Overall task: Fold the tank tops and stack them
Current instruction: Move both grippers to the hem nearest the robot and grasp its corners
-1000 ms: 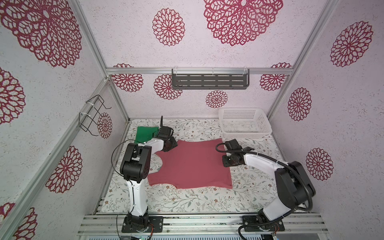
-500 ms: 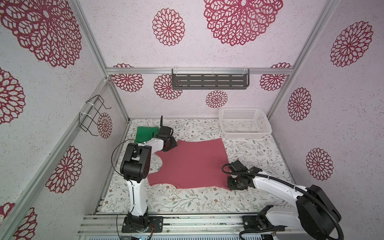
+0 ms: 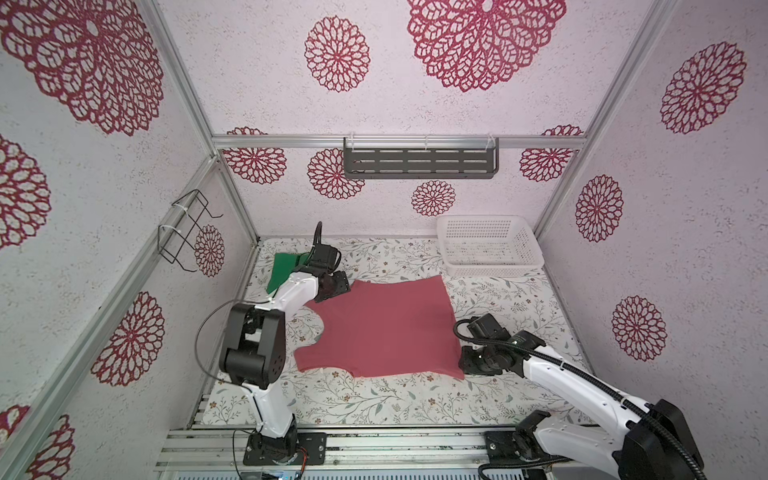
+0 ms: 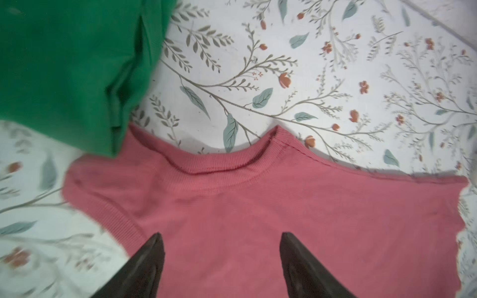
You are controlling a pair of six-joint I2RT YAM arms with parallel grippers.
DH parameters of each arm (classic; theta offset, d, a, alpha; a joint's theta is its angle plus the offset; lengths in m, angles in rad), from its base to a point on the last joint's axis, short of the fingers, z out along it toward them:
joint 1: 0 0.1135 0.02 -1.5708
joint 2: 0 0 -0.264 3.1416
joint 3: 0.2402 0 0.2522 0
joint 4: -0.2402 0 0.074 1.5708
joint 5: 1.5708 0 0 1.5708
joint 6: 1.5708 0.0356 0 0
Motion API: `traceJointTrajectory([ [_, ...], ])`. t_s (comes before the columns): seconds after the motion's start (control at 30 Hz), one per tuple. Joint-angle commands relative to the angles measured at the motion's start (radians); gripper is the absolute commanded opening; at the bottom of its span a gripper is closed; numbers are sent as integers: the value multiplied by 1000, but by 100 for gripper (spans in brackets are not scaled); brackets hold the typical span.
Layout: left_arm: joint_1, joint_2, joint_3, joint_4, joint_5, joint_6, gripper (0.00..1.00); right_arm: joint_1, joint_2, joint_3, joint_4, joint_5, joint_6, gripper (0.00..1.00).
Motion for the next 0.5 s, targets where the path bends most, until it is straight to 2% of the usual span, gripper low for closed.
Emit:
traceJointTrajectory([
  [0.0, -50, -173, -60, -218, -46, 1, 75, -4, -32, -7, -54, -26, 4, 39],
  [0.1, -143, -332, -215, -307, -6, -114, 74, -5, -37, -15, -49, -37, 5, 39],
  [0.23, -288, -556, -448, -358, 57, -380, 72, -7, -20, -11, -53, -14, -6, 39],
  [0.37, -429, -755, -643, -233, 83, -679, 69, -9, 8, -9, -32, -21, -18, 38],
  [0.47, -509, -815, -756, -68, 73, -852, 68, -7, 20, -10, -25, -23, -23, 38],
])
